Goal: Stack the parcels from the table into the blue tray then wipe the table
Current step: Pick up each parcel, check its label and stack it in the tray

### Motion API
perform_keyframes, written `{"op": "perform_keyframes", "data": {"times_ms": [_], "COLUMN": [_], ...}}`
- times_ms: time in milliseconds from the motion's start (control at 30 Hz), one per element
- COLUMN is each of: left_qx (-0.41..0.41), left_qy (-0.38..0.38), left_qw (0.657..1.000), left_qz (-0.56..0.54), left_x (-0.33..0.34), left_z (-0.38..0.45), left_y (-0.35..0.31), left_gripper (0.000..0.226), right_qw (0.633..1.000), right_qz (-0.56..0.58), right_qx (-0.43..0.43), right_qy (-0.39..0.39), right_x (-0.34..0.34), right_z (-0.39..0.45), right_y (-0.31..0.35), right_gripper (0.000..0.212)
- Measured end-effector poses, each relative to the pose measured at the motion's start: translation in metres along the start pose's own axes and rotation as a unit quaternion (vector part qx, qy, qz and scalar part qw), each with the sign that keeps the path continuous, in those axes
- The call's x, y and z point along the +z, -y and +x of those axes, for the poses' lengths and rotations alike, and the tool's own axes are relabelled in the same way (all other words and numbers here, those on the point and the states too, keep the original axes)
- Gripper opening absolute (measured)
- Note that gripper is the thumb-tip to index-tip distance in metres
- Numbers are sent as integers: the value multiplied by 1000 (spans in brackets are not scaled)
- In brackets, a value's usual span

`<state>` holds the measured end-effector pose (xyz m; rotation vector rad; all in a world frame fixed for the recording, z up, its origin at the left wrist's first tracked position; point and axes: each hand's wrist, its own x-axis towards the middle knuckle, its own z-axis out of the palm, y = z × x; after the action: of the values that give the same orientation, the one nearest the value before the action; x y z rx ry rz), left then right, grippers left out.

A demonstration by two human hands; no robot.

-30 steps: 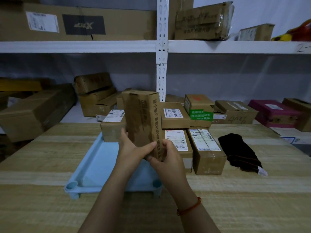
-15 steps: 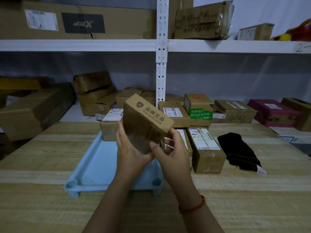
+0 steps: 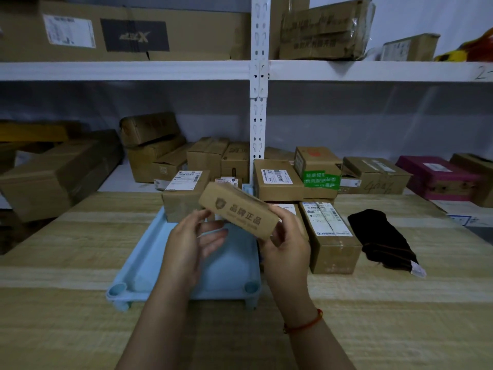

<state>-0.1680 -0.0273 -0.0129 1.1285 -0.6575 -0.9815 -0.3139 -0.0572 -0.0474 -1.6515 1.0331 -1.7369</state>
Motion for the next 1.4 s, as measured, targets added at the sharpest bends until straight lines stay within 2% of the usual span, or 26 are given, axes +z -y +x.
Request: {"op": "perform_keyframes", "data": {"times_ms": [67,200,433,500,600,700,833,1000,1233,1400], "left_qx": [-18,-24,-72,-81,-70,-30,50,133,159,206], "left_qy": [0,14,51,46,47,37,26,27,23,12], "left_qw": [998,998,995,995,995,999,996,980,976,957], "left_qz": [-56,-64,-37,-47,-45,-10,69,147,149,202], "left_x": [-3,-8,-15,-18,-19,-14,-10,-6,-10,-10], "left_z": [-9,-20,-25,-25,-24,-26,-26,-25,-21,-24], "left_y": [-13,-31,-34,-30,-25,-22,-14,-7,-1,2], "left_gripper": [48,62,21,18,32,48,59,64,60,67], "right_qw": [1000,995,982,986,990,994,986,978,972,964], "right_qz": [-20,-81,-144,-133,-127,-100,-87,-93,-81,-52], "right_qx": [-19,-53,-120,-102,-58,16,111,140,173,215], "right_qy": [-11,-25,-30,-8,27,31,89,126,138,150], "right_x": [1,3,8,7,6,3,2,6,7,12], "right_z": [-1,-4,-6,-6,-6,-4,-3,-3,-3,-2], "right_y": [-2,-3,-3,-2,-3,-4,3,4,5,4], "right_gripper": [43,44,56,57,56,44,35,35,38,43]}}
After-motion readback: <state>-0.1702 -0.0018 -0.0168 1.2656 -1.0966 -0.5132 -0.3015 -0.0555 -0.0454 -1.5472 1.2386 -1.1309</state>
